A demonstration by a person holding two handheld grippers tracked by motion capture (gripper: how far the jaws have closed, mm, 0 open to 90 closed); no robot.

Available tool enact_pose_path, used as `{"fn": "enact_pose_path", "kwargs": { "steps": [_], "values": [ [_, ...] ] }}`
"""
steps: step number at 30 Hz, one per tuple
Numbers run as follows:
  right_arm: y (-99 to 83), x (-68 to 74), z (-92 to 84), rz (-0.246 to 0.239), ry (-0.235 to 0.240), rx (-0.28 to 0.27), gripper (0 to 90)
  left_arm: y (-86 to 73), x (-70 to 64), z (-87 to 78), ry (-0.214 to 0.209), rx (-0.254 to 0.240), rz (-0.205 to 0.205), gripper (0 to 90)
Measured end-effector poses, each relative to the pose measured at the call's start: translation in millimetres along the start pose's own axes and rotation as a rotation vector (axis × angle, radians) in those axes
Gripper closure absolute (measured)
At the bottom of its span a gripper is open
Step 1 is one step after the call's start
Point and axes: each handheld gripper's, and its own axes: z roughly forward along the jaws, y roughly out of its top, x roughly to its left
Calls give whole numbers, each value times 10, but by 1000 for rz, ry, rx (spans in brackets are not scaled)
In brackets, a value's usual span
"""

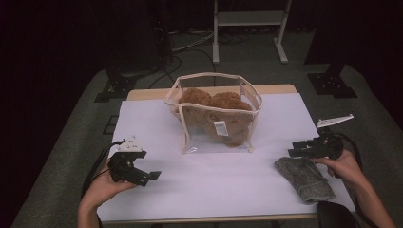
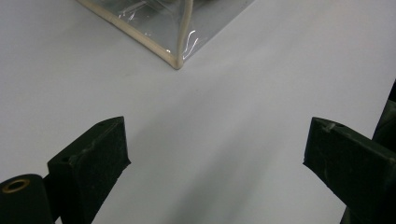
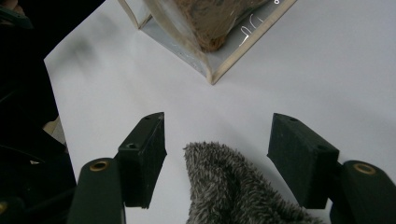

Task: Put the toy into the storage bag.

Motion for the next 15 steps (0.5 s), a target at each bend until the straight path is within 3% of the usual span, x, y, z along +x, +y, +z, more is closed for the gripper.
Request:
{"fn": "enact_pose_path", "kwargs": {
  "steps": [15],
  "values": [
    [-144,-1,26,15,10,-12,348,10,-11,8,-1,3,6,54]
  ]
}}
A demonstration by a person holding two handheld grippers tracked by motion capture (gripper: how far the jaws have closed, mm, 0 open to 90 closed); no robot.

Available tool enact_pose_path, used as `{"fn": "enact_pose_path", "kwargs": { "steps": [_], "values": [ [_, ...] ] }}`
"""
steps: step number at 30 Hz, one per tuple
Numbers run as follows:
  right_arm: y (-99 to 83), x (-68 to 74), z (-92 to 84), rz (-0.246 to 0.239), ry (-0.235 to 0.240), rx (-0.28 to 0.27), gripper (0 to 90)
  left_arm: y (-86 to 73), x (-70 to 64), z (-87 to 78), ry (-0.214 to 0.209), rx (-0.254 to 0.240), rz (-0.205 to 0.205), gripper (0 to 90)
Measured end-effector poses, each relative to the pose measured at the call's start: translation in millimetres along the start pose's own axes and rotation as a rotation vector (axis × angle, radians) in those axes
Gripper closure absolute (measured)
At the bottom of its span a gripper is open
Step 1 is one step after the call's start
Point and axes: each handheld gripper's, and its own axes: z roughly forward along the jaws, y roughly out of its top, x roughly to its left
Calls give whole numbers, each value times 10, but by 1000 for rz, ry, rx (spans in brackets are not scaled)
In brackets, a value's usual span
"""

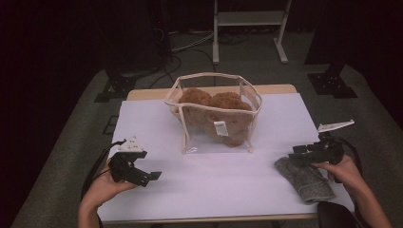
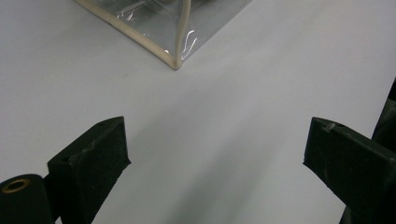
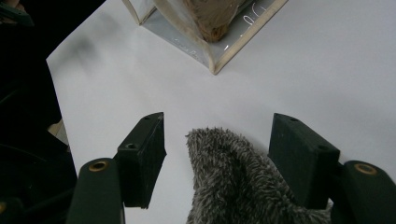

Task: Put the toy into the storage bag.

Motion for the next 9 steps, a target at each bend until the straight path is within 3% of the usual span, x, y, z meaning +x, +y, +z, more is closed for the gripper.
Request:
{"fn": "enact_pose_path", "kwargs": {
  "steps": [9],
  "values": [
    [-47,8,15,6,4,4,343,29,-10,8,-2,-2,7,54]
  ]
}}
